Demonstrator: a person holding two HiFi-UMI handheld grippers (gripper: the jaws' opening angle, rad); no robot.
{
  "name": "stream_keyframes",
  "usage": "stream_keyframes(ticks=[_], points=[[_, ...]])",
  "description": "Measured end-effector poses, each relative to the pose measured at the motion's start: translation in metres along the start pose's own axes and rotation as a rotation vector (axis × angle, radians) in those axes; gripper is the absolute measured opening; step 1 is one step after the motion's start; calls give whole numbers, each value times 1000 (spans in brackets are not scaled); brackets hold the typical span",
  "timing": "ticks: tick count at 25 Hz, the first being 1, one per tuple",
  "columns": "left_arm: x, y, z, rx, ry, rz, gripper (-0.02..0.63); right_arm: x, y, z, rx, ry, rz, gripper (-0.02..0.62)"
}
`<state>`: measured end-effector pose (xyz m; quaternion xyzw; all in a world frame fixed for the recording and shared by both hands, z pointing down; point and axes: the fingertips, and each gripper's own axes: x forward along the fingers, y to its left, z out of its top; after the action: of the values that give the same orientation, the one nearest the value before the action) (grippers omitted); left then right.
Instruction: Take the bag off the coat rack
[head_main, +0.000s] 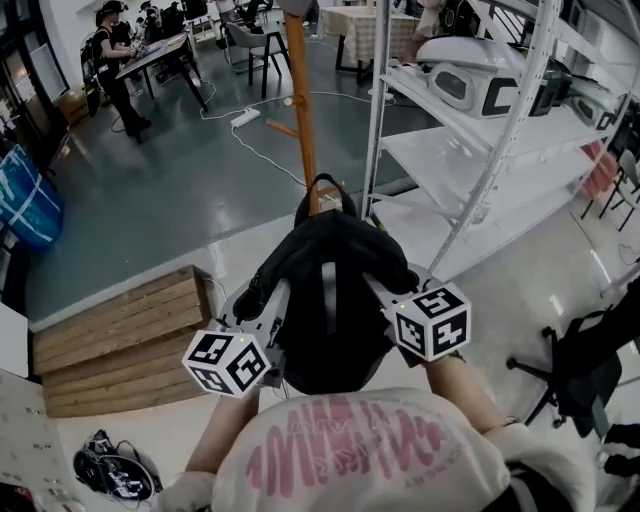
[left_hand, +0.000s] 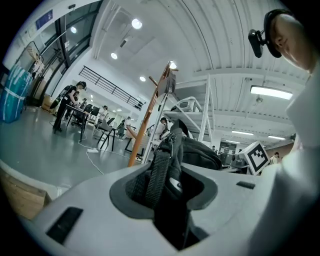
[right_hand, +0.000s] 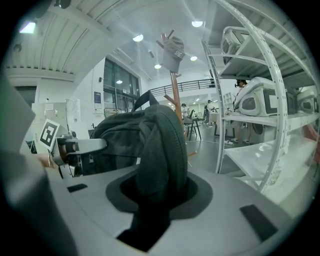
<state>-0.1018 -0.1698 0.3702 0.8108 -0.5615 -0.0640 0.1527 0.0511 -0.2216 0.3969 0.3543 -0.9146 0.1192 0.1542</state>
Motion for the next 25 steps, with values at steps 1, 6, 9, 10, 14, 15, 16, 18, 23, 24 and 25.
stream_keyframes(ticks=[1, 6, 9, 10, 14, 15, 16, 18, 23, 24, 25], points=[[-2, -1, -2, -1, 4, 1, 120, -2, 1, -3, 0, 3, 1, 114], [-12, -7, -13, 1, 10, 3, 120, -7, 7, -16, 7, 9, 6, 114], [-16, -9, -20, -4, 20, -1, 120, -12, 9, -25, 8, 14, 4, 113], [-16, -10, -22, -8, 23, -2, 120, -13, 9, -26, 6, 17, 2, 114], [-13, -15, -32, -23, 43, -7, 120, -16, 5, -35, 5, 34, -7, 114], [-12, -16, -35, -28, 50, -8, 120, -17, 3, -37, 6, 40, -10, 114], [-12, -16, -38, -34, 56, -8, 120, -17, 3, -40, 7, 46, -12, 114], [-12, -16, -43, -47, 63, -6, 120, -18, 2, -44, 6, 56, -13, 114], [-13, -19, -48, -57, 68, -3, 120, -18, 1, -49, 5, 70, -5, 112], [-13, -19, -49, -57, 69, -1, 120, -18, 1, -49, 5, 71, -4, 114], [-13, -19, -49, -57, 70, 1, 120, -18, 1, -50, 4, 71, -2, 114]])
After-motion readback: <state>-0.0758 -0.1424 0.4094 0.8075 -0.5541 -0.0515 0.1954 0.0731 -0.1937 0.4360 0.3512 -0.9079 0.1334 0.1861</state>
